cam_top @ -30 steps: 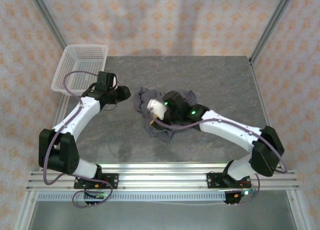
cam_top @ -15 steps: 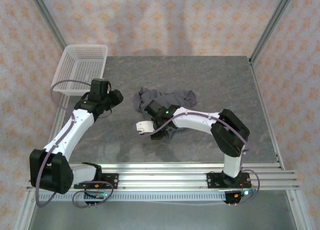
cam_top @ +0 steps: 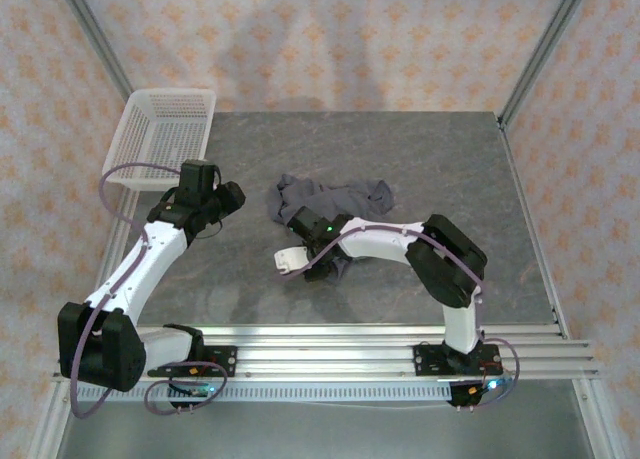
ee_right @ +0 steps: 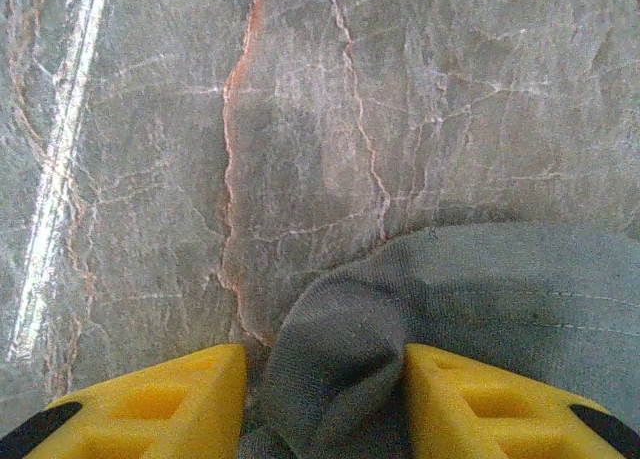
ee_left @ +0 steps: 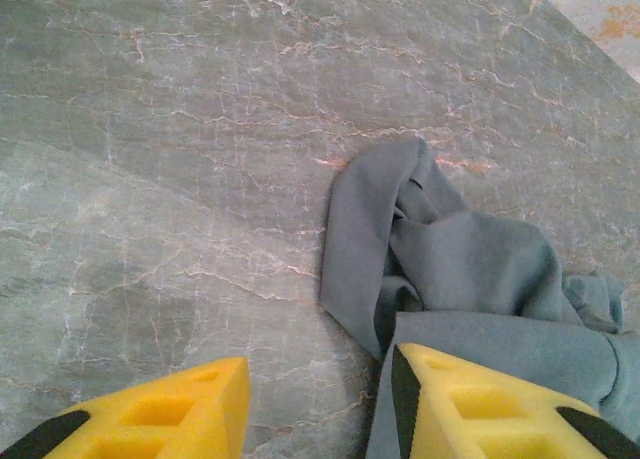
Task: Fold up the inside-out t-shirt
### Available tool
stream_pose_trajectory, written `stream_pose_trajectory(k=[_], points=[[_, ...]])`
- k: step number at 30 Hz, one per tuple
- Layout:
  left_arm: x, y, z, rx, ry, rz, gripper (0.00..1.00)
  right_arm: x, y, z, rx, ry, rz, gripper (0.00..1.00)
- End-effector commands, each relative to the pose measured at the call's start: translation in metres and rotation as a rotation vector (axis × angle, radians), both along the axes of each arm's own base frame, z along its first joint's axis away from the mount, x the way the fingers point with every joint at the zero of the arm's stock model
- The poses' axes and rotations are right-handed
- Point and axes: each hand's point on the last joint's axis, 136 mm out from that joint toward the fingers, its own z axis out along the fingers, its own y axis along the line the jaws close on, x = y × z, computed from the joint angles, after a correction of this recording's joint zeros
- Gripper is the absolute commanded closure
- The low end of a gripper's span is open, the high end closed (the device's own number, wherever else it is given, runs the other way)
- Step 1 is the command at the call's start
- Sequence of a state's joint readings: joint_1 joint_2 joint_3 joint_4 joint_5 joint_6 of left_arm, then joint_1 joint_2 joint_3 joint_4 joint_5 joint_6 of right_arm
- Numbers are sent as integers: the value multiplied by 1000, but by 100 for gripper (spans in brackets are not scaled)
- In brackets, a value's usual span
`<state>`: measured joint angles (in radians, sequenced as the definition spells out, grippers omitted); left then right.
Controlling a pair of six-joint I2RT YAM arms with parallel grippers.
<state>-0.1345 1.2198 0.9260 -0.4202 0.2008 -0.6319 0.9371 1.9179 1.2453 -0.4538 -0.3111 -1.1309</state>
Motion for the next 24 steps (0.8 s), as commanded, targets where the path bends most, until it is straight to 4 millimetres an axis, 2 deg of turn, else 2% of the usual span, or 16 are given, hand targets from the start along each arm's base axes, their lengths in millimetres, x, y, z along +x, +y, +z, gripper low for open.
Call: stream_pose_trajectory(k=[1,3,11,15,17,19,20,22,24], points=[[-1,6,0,8,-12,19,58,8,13,13,50,-28,12,56],[0,6,-1,6,-13,19,58,9,14,13,50,-31,13,56],[0,7,-1,9,-12,22,58,7,2,-7,-24,60,2,57],[1,6,0,2,-16,20,58,2,0,-22,-57,107,-4,63],[1,6,0,3,-16,21,58,1,1,-22,-64,109,-2,72],[-1,8,1,8,-15,24,58,3,5,-10,-32,94,-10,85],[-1,8,2,9,-13,26,58,5,8,0,-1,77,-16,88],[-2,9,5,13,-17,25,58,13,20,43,133,17,-58,92],[-1,8,9,11,-18,15,58,29,27,102,318,-56,-141,96]])
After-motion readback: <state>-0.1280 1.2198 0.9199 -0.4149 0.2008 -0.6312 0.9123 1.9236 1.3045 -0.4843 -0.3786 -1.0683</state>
